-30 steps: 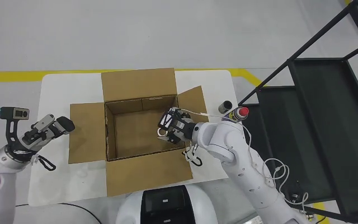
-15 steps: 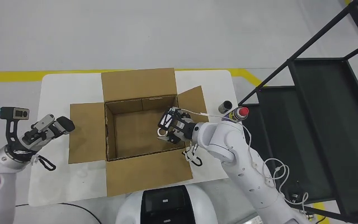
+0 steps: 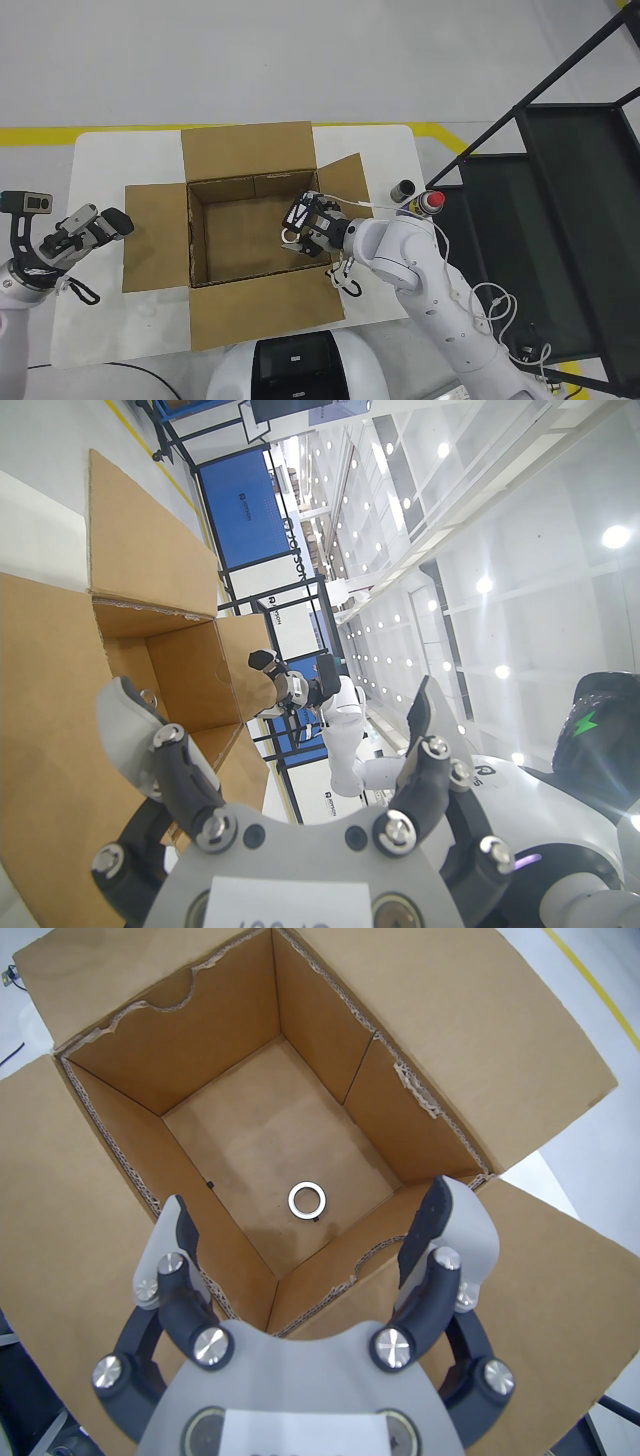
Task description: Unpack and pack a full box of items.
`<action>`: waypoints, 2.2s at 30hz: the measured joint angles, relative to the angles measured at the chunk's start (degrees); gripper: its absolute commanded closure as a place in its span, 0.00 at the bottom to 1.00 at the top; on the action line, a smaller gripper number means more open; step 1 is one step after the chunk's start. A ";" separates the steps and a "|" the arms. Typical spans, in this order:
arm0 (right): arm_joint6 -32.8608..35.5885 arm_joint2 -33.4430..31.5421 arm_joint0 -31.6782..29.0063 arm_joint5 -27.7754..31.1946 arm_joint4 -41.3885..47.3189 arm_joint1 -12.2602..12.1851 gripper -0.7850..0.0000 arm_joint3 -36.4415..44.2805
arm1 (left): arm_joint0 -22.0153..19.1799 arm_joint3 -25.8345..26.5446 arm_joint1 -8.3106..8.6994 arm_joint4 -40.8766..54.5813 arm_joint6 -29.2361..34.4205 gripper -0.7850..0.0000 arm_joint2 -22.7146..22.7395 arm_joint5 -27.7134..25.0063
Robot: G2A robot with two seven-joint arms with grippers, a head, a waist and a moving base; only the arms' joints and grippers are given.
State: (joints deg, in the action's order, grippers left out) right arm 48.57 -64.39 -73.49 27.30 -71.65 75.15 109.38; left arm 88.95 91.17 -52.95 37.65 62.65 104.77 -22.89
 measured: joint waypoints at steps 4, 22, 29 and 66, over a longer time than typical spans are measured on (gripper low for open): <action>0.00 0.00 0.00 0.00 0.00 0.00 0.00 0.00 | 0.00 0.00 0.00 0.00 0.00 0.00 0.00 0.00; 8.79 16.18 23.62 10.60 6.77 3.48 0.00 -25.78 | 0.00 0.00 0.00 0.00 0.00 0.00 0.00 0.00; 7.38 19.66 27.43 9.87 5.91 4.67 0.00 -31.25 | 0.00 0.00 0.00 0.00 0.00 0.00 0.00 0.00; 3.86 31.68 37.85 4.93 4.03 11.46 0.19 -55.64 | 0.00 0.00 0.00 0.00 0.00 0.00 0.00 0.00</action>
State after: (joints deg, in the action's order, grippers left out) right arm 52.44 -32.71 -35.63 32.24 -67.62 86.61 53.74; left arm 88.95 91.17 -52.95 37.65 62.65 104.77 -22.89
